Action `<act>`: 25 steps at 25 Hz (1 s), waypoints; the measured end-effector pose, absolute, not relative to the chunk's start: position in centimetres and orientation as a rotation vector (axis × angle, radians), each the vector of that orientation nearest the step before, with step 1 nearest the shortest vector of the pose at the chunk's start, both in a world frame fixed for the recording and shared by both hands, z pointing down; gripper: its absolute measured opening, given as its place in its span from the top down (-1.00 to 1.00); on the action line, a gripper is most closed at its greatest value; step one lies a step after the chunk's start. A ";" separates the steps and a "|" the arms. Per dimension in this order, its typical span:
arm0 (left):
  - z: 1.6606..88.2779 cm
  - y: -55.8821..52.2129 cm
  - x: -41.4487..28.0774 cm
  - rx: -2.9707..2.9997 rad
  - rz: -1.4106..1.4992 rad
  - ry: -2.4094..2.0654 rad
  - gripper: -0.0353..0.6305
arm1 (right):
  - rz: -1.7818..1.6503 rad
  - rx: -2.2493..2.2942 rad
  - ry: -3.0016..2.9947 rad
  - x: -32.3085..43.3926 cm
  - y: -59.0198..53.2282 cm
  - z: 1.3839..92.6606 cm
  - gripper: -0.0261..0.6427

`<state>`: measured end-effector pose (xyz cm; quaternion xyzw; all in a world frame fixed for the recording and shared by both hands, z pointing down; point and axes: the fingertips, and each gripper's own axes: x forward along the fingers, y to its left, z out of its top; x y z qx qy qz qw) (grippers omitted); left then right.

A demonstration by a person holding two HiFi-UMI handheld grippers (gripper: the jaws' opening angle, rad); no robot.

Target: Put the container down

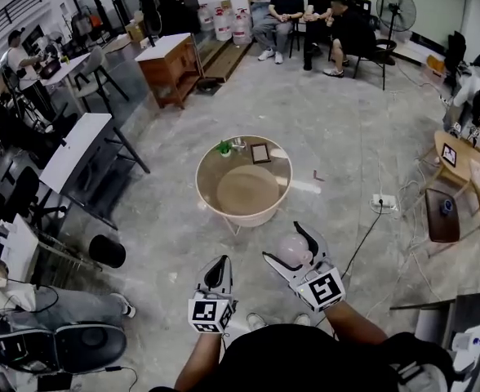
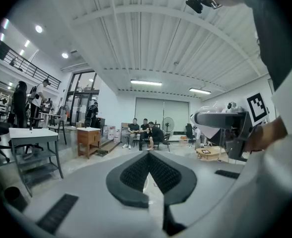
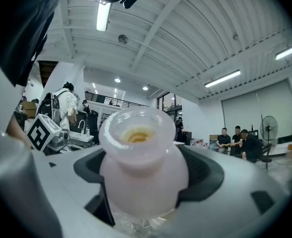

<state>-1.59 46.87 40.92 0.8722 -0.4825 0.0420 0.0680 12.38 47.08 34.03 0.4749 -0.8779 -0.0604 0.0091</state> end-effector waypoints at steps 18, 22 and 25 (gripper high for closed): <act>43.4 40.7 -7.0 2.604 0.123 -1.415 0.91 | -0.167 1.562 -2.658 8.2 40.9 35.5 -0.30; 43.7 37.3 -7.2 2.596 0.131 -1.421 0.91 | -0.178 1.546 -2.657 8.2 37.7 35.9 -0.30; 43.6 34.4 -6.8 2.600 0.138 -1.427 0.91 | -0.170 1.542 -2.670 8.6 34.7 35.9 -0.30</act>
